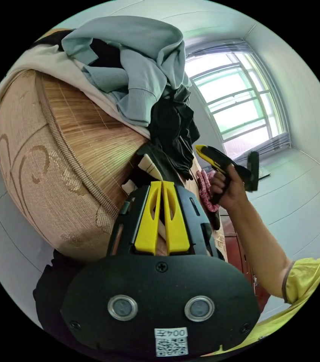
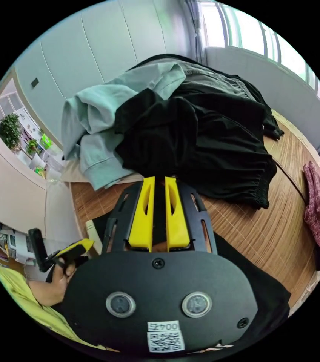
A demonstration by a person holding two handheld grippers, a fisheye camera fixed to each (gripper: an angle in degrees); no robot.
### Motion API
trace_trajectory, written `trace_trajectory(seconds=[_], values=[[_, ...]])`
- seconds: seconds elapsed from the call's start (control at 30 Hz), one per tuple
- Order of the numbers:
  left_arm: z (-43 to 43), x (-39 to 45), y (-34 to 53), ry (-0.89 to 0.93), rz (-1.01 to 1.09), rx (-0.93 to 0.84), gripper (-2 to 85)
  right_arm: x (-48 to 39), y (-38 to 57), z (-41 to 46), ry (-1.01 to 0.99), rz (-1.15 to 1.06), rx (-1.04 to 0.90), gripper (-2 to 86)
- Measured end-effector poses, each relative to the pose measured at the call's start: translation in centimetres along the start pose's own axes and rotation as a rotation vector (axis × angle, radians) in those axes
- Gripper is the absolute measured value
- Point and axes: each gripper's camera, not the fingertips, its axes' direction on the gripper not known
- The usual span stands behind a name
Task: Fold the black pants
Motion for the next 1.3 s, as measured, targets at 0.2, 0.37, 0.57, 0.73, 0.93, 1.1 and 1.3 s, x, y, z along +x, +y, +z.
trace_trajectory(seconds=[0.2, 0.37, 0.57, 0.73, 0.93, 1.1, 1.3], values=[[-1.8, -0.8, -0.1, -0.015, -0.029, 0.082, 0.2, 6.5, 11.2, -21.2, -0.086, 0.207, 0.124, 7.7], [-2.5, -1.7, 0.0, 0.052, -0.082, 0.058, 0.1, 12.1, 27.6, -39.5, -0.028, 0.532, 0.259, 8.2], [-1.3, 0.2, -0.1, 0.14, -0.098, -0.118, 0.2, 15.1, 46.9, -57.5, 0.063, 0.92, 0.46, 7.4], [-1.0, 4.3, 0.1, -0.164, 0.125, -0.166, 0.2, 18.2, 54.7, -67.1, 0.045, 1.1, 0.638, 6.5], [2.8, 5.2, 2.5, -0.289, 0.198, -0.238, 0.2, 25.8, 55.2, -73.1, -0.034, 1.213, 0.7, 7.4], [4.9, 5.4, 3.8, -0.345, 0.226, -0.243, 0.2, 31.8, 52.2, -73.5, -0.201, 1.28, 0.659, 8.4], [5.2, 5.0, 3.7, -0.321, 0.212, -0.231, 0.2, 34.3, 45.6, -72.3, -0.358, 1.283, 0.588, 9.8]])
